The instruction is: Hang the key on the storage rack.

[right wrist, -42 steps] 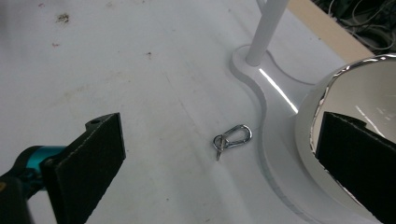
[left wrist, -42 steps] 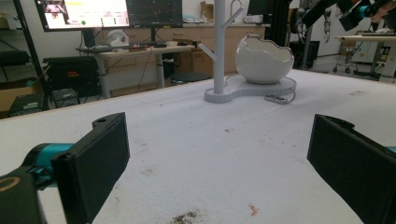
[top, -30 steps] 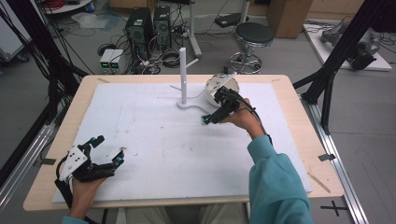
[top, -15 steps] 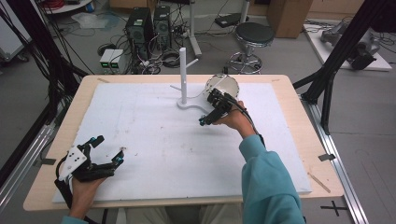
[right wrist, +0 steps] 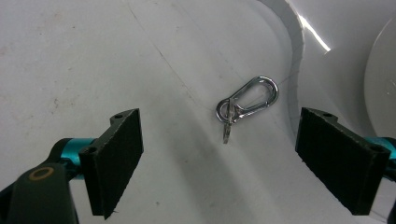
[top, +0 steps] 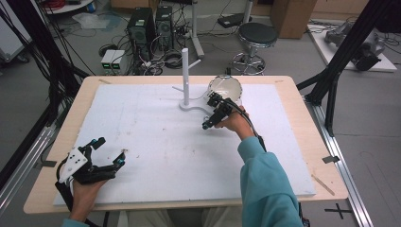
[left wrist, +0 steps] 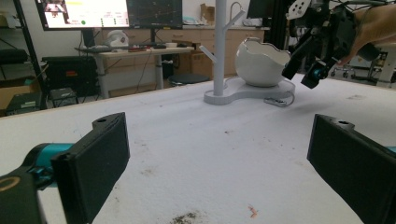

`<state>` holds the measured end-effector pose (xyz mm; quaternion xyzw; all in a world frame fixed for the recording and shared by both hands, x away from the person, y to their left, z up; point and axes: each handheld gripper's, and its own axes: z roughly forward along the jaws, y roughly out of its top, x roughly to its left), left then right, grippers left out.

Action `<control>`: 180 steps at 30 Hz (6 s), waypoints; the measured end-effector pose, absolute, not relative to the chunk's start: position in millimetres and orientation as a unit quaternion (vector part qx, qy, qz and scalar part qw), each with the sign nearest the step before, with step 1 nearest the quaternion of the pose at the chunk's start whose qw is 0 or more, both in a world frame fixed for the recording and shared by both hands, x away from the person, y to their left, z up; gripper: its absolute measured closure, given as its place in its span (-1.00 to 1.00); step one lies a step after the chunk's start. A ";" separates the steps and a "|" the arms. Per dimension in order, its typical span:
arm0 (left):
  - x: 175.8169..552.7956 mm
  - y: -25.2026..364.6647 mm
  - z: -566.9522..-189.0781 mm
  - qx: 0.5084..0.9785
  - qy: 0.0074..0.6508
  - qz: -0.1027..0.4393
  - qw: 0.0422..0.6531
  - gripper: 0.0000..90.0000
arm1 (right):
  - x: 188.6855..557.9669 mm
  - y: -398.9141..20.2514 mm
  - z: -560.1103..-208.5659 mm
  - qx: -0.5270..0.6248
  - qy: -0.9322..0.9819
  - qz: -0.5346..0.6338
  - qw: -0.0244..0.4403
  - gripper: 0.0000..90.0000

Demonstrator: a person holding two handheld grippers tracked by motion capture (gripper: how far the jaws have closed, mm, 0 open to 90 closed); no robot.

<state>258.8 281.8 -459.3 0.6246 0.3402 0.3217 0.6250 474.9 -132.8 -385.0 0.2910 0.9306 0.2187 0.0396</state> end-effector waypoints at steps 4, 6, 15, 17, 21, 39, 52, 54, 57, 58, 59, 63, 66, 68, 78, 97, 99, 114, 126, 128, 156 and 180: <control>258.7 281.8 -459.3 0.625 0.340 0.322 0.625 -0.86 | 476.4 -132.8 -386.8 0.297 0.930 0.212 0.042 -0.54; 258.7 282.0 -459.3 0.625 0.340 0.321 0.625 -0.86 | 477.0 -132.4 -387.3 0.298 0.932 0.205 0.041 -0.43; 258.5 282.2 -459.3 0.625 0.339 0.322 0.625 -0.86 | 480.4 -130.6 -393.6 0.313 0.928 0.202 0.033 0.09; 258.6 282.3 -459.3 0.625 0.339 0.322 0.625 -0.86 | 481.1 -131.0 -395.2 0.318 0.926 0.203 0.028 0.16; 258.7 282.5 -459.3 0.625 0.338 0.322 0.625 -0.86 | 483.2 -130.8 -398.0 0.316 0.928 0.195 0.028 0.29; 258.4 282.3 -459.4 0.624 0.339 0.322 0.626 -0.86 | 484.2 -127.8 -400.6 0.322 0.928 0.185 0.031 0.68; 258.4 282.5 -459.5 0.624 0.338 0.322 0.627 -0.86 | 483.8 -126.5 -400.2 0.317 0.930 0.180 0.039 0.94; 258.3 282.5 -459.4 0.625 0.338 0.322 0.627 -0.86 | 483.9 -125.6 -400.9 0.316 0.930 0.183 0.039 0.94; 258.3 282.6 -459.4 0.625 0.337 0.322 0.626 -0.86 | 483.7 -124.4 -401.6 0.317 0.930 0.184 0.037 0.94; 258.4 282.7 -459.4 0.625 0.337 0.322 0.626 -0.86 | 484.3 -124.6 -401.7 0.314 0.931 0.183 0.042 0.95; 258.4 282.7 -459.4 0.624 0.337 0.323 0.626 -0.86 | 484.5 -124.7 -402.0 0.315 0.930 0.184 0.042 0.96; 258.3 282.6 -459.4 0.624 0.338 0.322 0.627 -0.86 | 484.0 -124.6 -401.3 0.324 0.928 0.181 0.035 0.97; 258.3 282.6 -459.4 0.624 0.338 0.322 0.627 -0.86 | 483.9 -124.8 -401.1 0.314 0.932 0.178 0.038 0.98; 258.3 282.6 -459.4 0.625 0.337 0.322 0.626 -0.86 | 483.6 -124.4 -400.7 0.315 0.932 0.176 0.037 0.98; 258.6 282.6 -459.4 0.624 0.338 0.321 0.627 -0.86 | 481.8 -123.8 -395.7 0.304 0.933 0.187 0.046 0.99; 258.6 282.4 -459.4 0.625 0.338 0.322 0.626 -0.86 | 472.5 -140.8 -356.3 0.291 0.900 0.323 0.039 0.99; 258.6 282.4 -459.3 0.625 0.338 0.322 0.626 -0.86 | 471.4 -143.1 -350.6 0.289 0.895 0.339 0.035 0.99; 258.7 282.8 -459.4 0.624 0.338 0.322 0.626 -0.86 | 469.7 -146.9 -293.0 0.269 0.865 0.421 0.039 0.99; 258.6 282.7 -459.5 0.622 0.340 0.322 0.628 -0.86 | 475.6 -143.2 -261.3 0.255 0.857 0.446 0.035 0.99; 258.6 282.8 -459.5 0.622 0.340 0.321 0.628 -0.86 | 476.2 -142.7 -257.4 0.253 0.851 0.459 0.033 0.99; 258.7 282.9 -459.6 0.622 0.340 0.319 0.629 -0.86 | 502.1 -113.8 -269.4 0.249 0.857 0.452 0.004 0.98; 258.7 283.3 -459.4 0.624 0.339 0.320 0.626 -0.86 | 520.7 -102.9 -295.0 0.269 0.861 0.432 -0.008 0.98</control>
